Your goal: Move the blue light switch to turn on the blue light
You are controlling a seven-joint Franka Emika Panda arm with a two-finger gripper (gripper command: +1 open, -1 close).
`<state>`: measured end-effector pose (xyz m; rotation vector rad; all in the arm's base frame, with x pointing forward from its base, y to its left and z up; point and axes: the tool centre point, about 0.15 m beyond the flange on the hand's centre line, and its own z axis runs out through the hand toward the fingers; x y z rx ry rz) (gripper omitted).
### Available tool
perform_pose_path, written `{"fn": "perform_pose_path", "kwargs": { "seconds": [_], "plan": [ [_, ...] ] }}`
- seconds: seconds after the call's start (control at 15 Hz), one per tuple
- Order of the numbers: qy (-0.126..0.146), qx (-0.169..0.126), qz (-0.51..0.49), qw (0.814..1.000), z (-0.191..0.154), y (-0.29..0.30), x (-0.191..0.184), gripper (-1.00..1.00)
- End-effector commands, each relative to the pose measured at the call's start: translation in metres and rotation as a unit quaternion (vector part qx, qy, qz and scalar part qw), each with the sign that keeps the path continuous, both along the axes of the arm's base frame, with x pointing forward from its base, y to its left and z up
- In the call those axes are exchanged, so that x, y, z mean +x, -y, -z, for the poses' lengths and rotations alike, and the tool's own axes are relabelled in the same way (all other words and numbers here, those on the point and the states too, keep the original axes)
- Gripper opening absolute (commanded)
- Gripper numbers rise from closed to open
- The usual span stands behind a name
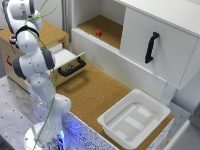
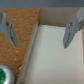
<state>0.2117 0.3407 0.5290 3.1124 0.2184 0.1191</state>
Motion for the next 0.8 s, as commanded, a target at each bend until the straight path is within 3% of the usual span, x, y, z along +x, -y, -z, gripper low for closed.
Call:
{"fn": "perform_pose_path", "kwargs": {
  "seconds": [0.0, 0.4, 0.73],
  "plan": [
    [-0.006, 0.093, 0.015, 0.996, 0.027, 0.131, 0.009, 1.00],
    [-0.023, 0.090, 0.047, 0.995, 0.044, 0.238, 0.029, 1.00],
    [-0.040, 0.064, 0.092, 0.993, 0.070, 0.299, 0.035, 1.00]
  ]
}}
